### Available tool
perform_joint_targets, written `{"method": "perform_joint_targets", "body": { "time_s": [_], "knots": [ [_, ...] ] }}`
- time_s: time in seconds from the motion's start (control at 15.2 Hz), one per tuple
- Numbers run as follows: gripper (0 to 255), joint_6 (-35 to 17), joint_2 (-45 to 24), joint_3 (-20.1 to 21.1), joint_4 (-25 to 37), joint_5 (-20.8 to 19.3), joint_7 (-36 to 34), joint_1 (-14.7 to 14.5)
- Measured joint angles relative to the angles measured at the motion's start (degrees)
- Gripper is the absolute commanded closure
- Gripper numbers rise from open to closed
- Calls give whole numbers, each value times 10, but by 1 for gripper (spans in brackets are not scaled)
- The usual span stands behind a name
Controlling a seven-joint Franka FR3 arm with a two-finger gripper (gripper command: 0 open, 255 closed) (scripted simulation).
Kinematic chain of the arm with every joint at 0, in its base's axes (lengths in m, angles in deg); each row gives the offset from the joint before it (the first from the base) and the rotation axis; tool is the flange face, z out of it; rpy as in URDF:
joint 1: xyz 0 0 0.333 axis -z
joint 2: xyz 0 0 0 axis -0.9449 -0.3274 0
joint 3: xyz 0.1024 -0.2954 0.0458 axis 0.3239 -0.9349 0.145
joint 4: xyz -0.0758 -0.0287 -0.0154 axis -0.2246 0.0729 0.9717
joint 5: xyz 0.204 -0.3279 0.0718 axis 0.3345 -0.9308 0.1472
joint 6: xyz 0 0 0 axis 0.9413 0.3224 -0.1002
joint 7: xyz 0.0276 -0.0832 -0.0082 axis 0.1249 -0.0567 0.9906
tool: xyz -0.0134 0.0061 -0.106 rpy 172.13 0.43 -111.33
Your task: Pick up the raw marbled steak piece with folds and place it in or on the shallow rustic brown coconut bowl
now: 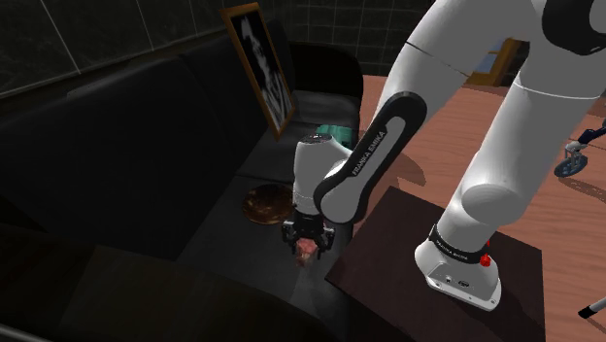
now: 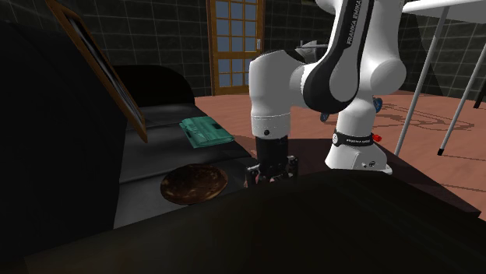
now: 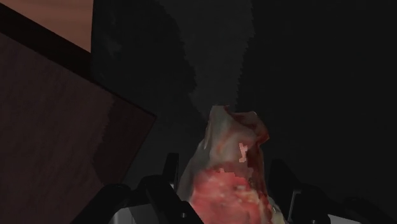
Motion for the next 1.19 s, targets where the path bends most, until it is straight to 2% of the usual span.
{"method": "perform_joint_targets", "body": {
  "time_s": [0.26,0.59,1.19],
  "knots": [
    [255,47,49,2,1,31,17,-1],
    [255,106,104,-4,9,51,24,-7],
    [255,200,183,-23,26,63,26,-16]
  ]
}}
